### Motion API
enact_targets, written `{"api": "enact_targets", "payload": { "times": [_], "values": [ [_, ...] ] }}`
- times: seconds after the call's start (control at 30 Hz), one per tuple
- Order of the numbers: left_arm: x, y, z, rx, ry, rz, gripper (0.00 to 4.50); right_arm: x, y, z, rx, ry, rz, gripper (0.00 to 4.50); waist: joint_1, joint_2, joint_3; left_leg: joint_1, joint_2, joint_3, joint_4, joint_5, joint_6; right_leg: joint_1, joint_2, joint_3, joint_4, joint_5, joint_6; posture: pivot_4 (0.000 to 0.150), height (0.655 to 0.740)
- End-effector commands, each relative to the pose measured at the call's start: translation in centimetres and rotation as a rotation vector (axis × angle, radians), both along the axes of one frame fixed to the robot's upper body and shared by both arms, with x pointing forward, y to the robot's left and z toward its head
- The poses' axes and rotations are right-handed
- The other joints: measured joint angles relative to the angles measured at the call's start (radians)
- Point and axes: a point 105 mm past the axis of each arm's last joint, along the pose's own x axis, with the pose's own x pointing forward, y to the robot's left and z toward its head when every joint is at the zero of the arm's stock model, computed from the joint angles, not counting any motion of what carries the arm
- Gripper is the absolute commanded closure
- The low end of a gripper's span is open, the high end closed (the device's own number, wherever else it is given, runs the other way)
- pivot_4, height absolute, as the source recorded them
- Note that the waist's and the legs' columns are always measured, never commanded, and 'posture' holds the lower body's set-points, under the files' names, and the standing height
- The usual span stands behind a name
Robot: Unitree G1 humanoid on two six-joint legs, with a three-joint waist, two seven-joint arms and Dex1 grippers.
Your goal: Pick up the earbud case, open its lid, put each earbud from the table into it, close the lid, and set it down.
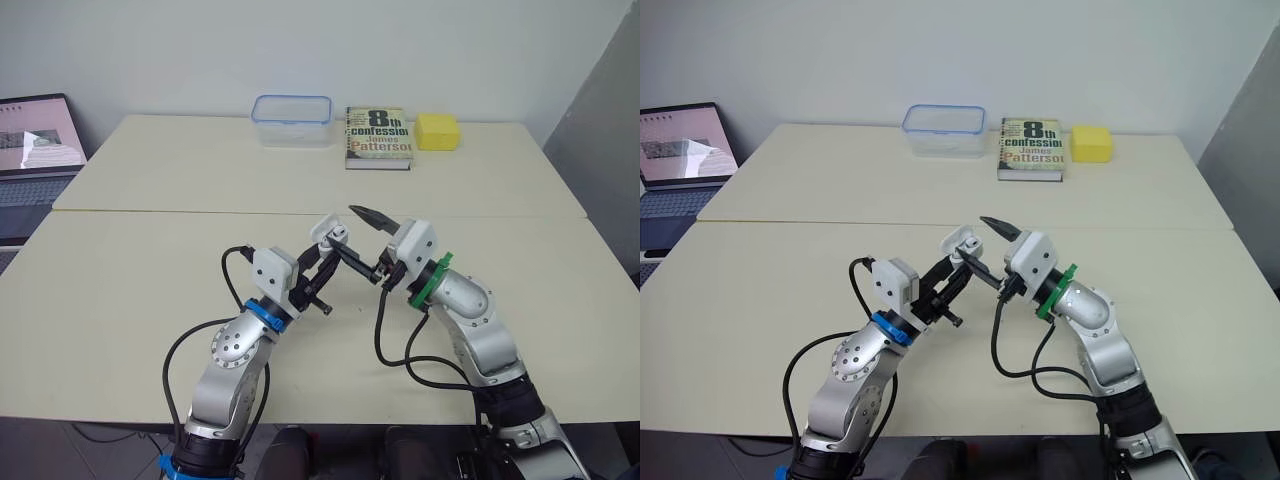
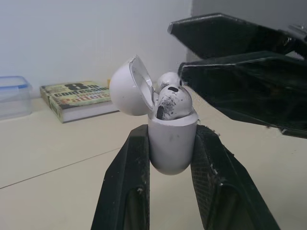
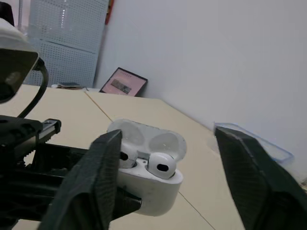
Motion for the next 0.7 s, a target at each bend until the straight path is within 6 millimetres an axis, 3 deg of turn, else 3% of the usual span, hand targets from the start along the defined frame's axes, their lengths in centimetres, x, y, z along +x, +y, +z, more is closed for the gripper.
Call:
{"api": "enact_targets", "payload": {
  "times": [0.03, 0.2, 0.37, 0.53, 0.7],
  "values": [
    [-0.4, 0.0, 1.1, -0.008, -0.05, -0.005, 3.7, -1.4, -1.7, 2.8, 0.024, -0.054, 0.027, 1.0, 0.0, 0.0, 0.0, 0.0, 0.0, 0.0, 0.0, 0.0, 0.0, 0.0, 0.0, 0.0, 0.0, 0.0, 0.0, 0.15, 0.732],
    [-0.4, 0.1, 0.9, -0.005, -0.039, -0.01, 3.7, -1.3, -4.6, 5.2, -0.054, -0.07, -0.016, 1.0, 0.001, 0.0, 0.0, 0.0, -0.001, 0.0, 0.0, 0.0, 0.0, 0.001, -0.001, 0.0, -0.001, 0.0, 0.0, 0.15, 0.732],
    [-0.6, -0.8, 0.7, -0.01, -0.017, -0.099, 3.7, 0.4, -6.8, 7.3, -0.163, -0.039, -0.058, 1.0, -0.001, 0.0, 0.0, 0.0, 0.0, 0.002, 0.0, 0.0, 0.0, 0.0, 0.0, 0.0, 0.0, 0.0, 0.0, 0.15, 0.732],
    [-2.3, -2.7, 0.5, 0.013, 0.049, -0.372, 3.7, 0.9, -8.4, 8.6, -0.23, -0.01, -0.071, 1.0, 0.0, 0.0, 0.0, -0.001, 0.0, 0.002, 0.0, 0.0, 0.0, 0.0, 0.001, -0.001, -0.001, 0.0, 0.0, 0.15, 0.732],
    [-3.9, -3.9, 1.5, 0.057, 0.092, -0.679, 3.7, 0.8, -10.1, 7.7, -0.355, 0.073, -0.093, 1.0, 0.001, 0.0, 0.0, -0.001, 0.0, 0.002, 0.0, 0.0, 0.0, 0.0, 0.001, -0.001, -0.001, 0.0, 0.0, 0.15, 0.732]
  ]
}}
